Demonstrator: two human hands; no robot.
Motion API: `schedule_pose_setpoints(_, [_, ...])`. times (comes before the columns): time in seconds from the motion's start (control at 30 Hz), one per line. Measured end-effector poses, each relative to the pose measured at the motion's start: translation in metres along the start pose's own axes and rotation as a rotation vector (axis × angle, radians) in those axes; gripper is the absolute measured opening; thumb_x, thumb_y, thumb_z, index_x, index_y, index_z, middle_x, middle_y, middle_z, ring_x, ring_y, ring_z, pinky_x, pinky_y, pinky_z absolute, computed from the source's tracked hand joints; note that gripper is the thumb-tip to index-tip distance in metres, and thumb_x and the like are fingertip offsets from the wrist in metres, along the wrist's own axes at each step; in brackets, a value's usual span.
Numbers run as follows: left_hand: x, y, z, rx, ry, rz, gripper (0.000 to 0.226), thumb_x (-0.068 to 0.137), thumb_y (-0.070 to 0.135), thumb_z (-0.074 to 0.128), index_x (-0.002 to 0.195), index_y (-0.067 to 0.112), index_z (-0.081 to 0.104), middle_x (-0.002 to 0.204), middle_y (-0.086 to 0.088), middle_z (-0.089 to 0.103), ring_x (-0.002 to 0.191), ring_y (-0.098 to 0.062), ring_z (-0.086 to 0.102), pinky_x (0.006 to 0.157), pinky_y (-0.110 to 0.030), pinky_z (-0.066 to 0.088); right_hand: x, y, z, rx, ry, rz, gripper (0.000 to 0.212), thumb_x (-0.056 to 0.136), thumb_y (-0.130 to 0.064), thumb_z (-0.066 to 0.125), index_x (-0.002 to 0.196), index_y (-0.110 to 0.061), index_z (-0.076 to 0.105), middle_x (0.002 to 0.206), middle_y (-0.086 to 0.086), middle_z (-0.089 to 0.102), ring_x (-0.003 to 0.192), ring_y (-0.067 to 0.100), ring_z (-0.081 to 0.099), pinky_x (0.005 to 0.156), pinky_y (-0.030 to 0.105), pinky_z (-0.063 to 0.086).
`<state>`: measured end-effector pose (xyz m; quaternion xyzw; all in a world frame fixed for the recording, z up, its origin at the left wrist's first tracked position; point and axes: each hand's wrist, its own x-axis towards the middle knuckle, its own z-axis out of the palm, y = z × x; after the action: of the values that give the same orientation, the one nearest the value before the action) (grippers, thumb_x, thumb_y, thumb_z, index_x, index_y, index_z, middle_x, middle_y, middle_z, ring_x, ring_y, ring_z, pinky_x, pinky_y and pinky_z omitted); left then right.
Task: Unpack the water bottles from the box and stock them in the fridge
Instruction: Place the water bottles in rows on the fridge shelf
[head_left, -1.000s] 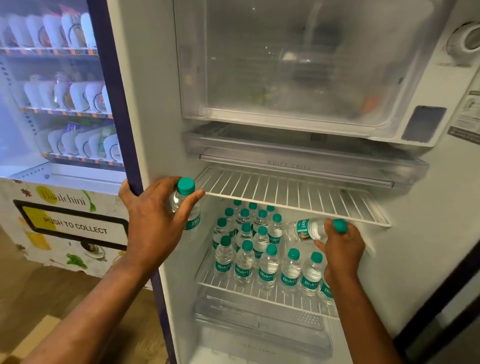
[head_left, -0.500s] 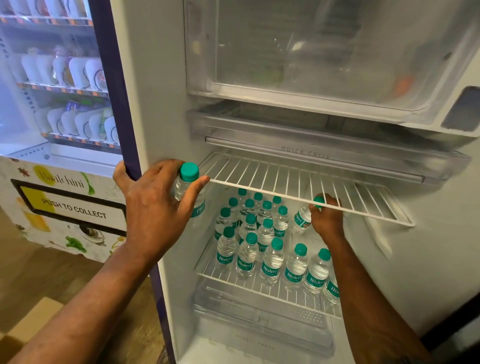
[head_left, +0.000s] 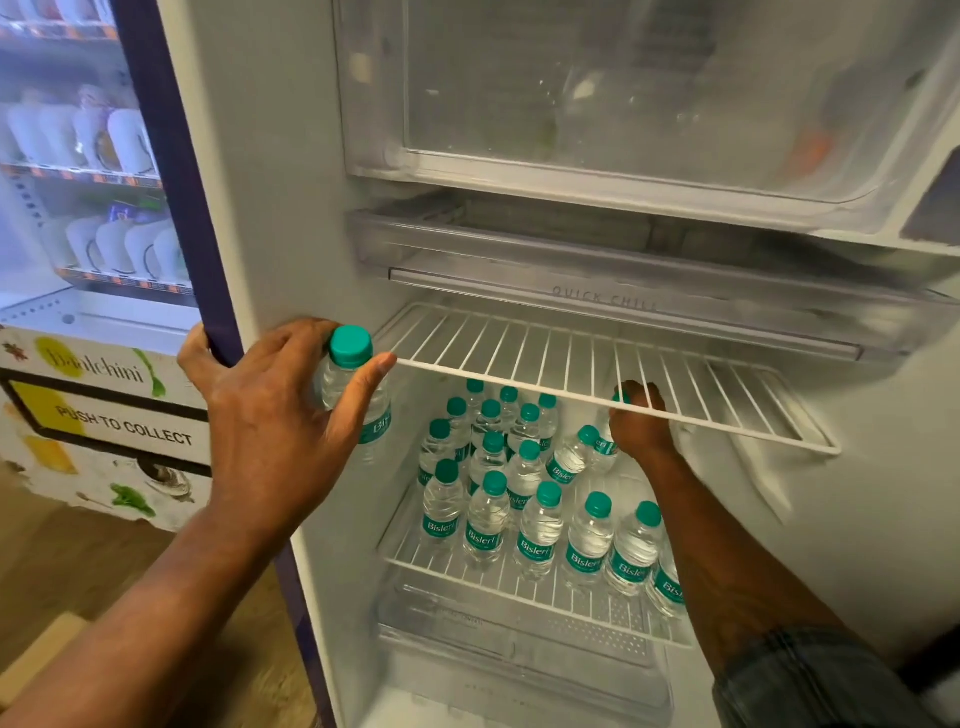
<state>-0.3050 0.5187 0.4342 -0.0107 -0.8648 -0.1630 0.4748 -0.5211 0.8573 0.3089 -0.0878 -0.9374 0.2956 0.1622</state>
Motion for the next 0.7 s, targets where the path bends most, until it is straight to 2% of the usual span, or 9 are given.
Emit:
schedule_pose_setpoints(0.07, [0.000, 0.000, 0.000, -0.003, 0.003, -0.004, 0.047, 0.098, 0.052, 0.061, 0.112, 0.008, 0.069, 0.113, -0.013, 0.074, 0.106, -0.031, 0.069, 0.115, -0.052, 0.018, -0.002, 0.000, 0.007, 0.037, 0.032, 0.038, 0.023, 0.088, 0.000, 0.057, 0.111, -0.001, 0.059, 0.119, 0.020, 0.051, 0.102, 0.039, 0.059, 0.081, 0.037, 0.049])
schedule_pose_setpoints(0.13, [0.000, 0.001, 0.001, -0.013, -0.003, -0.020, 0.048, 0.098, 0.052, 0.061, 0.114, 0.007, 0.069, 0.115, -0.014, 0.074, 0.108, -0.032, 0.068, 0.117, -0.057, 0.018, -0.006, -0.003, 0.013, 0.070, 0.055, 0.076, 0.024, 0.090, 0.000, 0.057, 0.113, -0.001, 0.058, 0.121, 0.018, 0.050, 0.102, 0.037, 0.059, 0.077, 0.034, 0.047])
schedule_pose_setpoints(0.37, [0.000, -0.002, 0.001, -0.004, -0.032, -0.026, 0.050, 0.097, 0.054, 0.060, 0.114, 0.008, 0.069, 0.117, -0.013, 0.074, 0.110, -0.032, 0.068, 0.117, -0.059, 0.019, 0.001, -0.008, 0.027, 0.045, 0.037, 0.085, 0.034, 0.092, -0.008, 0.058, 0.126, -0.004, 0.055, 0.131, 0.019, 0.049, 0.114, 0.035, 0.057, 0.093, 0.038, 0.050])
schedule_pose_setpoints(0.5, [0.000, -0.002, 0.002, -0.016, -0.029, -0.025, 0.049, 0.097, 0.053, 0.061, 0.115, 0.008, 0.069, 0.116, -0.014, 0.074, 0.109, -0.032, 0.068, 0.118, -0.057, 0.018, 0.007, -0.010, 0.030, 0.014, -0.008, 0.052, 0.037, 0.093, -0.008, 0.058, 0.129, -0.006, 0.052, 0.130, 0.017, 0.048, 0.115, 0.036, 0.056, 0.093, 0.039, 0.050])
schedule_pose_setpoints(0.7, [-0.001, -0.001, 0.002, -0.007, -0.029, -0.024, 0.049, 0.098, 0.054, 0.059, 0.114, 0.008, 0.068, 0.115, -0.014, 0.074, 0.109, -0.032, 0.068, 0.118, -0.057, 0.017, 0.012, -0.009, 0.038, 0.020, -0.033, 0.041, 0.034, 0.090, -0.001, 0.058, 0.124, -0.008, 0.055, 0.127, 0.017, 0.048, 0.110, 0.038, 0.058, 0.088, 0.040, 0.051])
